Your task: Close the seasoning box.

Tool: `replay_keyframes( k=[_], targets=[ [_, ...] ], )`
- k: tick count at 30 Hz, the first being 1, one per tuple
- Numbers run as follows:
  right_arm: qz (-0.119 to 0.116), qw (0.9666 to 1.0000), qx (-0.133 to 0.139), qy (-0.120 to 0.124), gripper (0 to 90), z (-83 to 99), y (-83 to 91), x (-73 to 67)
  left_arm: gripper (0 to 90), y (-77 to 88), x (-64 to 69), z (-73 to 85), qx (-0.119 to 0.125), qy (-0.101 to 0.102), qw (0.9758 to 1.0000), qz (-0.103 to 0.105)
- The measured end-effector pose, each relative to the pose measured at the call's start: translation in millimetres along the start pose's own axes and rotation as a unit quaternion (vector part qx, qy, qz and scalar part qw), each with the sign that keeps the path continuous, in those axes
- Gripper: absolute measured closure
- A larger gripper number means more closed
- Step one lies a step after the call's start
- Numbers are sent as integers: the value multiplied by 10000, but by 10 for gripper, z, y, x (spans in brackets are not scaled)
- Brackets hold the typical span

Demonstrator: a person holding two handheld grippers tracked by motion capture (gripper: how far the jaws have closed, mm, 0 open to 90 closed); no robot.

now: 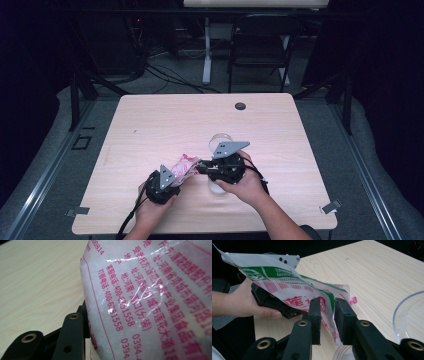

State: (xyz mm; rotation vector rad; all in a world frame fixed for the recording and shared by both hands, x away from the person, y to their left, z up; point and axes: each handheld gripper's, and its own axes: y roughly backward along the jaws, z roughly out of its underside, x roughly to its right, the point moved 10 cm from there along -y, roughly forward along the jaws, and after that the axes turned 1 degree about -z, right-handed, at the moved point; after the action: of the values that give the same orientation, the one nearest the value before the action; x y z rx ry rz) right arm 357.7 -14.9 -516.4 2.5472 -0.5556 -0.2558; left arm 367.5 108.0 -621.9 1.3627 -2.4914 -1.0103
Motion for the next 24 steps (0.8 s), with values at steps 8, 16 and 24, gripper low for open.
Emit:
replay_keyframes(
  k=[8,16,24],
  targets=[
    [110,9999,80,-27,610,-28,58,74,604,131,-182,-74,125,-149,9989,-426],
    [188,9986,278,407,533,-102,102,63,604,158,-205,-79,75,-369,9975,-593],
    [128,9971,232,710,540,-104,73,-21,604,112,-108,-55,-77,-687,9959,-578]
  ],
)
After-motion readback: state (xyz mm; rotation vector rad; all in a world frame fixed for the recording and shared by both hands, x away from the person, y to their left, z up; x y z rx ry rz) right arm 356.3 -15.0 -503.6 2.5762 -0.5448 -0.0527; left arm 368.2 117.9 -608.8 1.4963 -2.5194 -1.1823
